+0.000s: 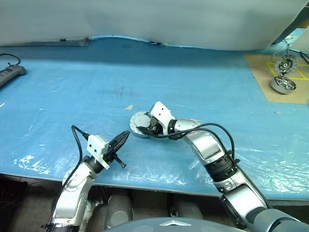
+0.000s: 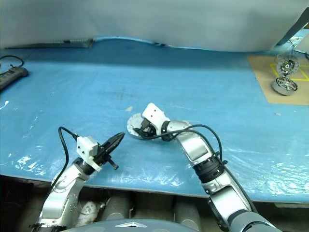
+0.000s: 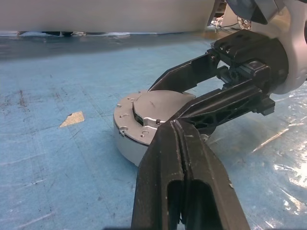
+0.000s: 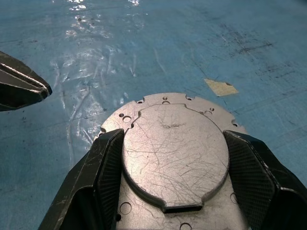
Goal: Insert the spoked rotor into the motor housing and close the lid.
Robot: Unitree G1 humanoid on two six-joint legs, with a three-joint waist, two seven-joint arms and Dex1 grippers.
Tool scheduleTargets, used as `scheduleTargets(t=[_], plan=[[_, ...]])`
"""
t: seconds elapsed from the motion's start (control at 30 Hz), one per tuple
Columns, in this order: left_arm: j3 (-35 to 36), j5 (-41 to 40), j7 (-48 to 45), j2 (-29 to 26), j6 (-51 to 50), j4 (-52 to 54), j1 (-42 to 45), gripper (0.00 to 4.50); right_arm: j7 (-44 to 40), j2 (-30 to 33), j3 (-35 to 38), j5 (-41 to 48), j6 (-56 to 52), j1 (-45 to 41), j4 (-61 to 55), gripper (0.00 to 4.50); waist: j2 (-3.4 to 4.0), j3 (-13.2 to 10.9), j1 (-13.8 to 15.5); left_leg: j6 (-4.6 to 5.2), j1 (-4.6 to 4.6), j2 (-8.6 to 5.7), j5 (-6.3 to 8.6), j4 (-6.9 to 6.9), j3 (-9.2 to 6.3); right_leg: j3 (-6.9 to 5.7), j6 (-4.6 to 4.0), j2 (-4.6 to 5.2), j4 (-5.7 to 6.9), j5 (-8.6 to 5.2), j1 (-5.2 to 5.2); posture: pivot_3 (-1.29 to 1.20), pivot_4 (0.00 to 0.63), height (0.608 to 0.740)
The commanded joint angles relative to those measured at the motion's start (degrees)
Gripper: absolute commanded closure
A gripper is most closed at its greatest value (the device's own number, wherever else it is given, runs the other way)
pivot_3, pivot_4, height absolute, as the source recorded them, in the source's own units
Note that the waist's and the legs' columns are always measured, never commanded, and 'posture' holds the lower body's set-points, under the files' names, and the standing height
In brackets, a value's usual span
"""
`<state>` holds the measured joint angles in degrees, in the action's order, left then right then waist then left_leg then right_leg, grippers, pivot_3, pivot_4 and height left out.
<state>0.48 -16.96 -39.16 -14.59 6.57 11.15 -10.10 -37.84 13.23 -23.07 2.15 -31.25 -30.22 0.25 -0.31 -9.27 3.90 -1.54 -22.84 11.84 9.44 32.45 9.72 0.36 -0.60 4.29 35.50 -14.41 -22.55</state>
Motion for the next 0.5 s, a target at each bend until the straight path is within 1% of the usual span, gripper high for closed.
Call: scheduleTargets(t=[0.03, 0.3, 0.5], plan=[[0.3, -1.1, 0.2, -0.4, 0.3, 0.5, 0.2, 4.5, 0.7, 0.0, -1.1, -1.5, -2.3, -0.2, 0.6, 1.55, 0.0, 0.0, 0.0, 0.0, 0.04, 0.0, 0.0, 0.0, 0.0, 0.01, 0.0, 0.0, 0.0, 0.0, 0.02, 0.0, 0.15, 0.74], [0.1, -1.3, 0.4, -0.6, 0.6, 0.7, -0.1, 4.5, 1.7, -1.7, -0.3, -0.7, -7.0, -0.9, 0.9, 1.55, 0.0, 0.0, 0.0, 0.0, 0.44, 0.0, 0.01, -0.1, 0.14, 0.33, 0.0, -0.01, 0.01, -0.02, 0.18, 0.0, 0.15, 0.74], [0.0, -1.5, 0.3, -0.5, 0.9, 0.7, -0.2, 4.5, 1.3, -1.5, -1.4, -1.3, -4.7, -0.3, 0.7, 1.55, -0.01, 0.0, 0.0, 0.01, 0.63, -0.01, 0.01, -0.16, 0.3, 0.65, 0.02, -0.01, 0.02, -0.03, 0.17, 0.0, 0.15, 0.74]])
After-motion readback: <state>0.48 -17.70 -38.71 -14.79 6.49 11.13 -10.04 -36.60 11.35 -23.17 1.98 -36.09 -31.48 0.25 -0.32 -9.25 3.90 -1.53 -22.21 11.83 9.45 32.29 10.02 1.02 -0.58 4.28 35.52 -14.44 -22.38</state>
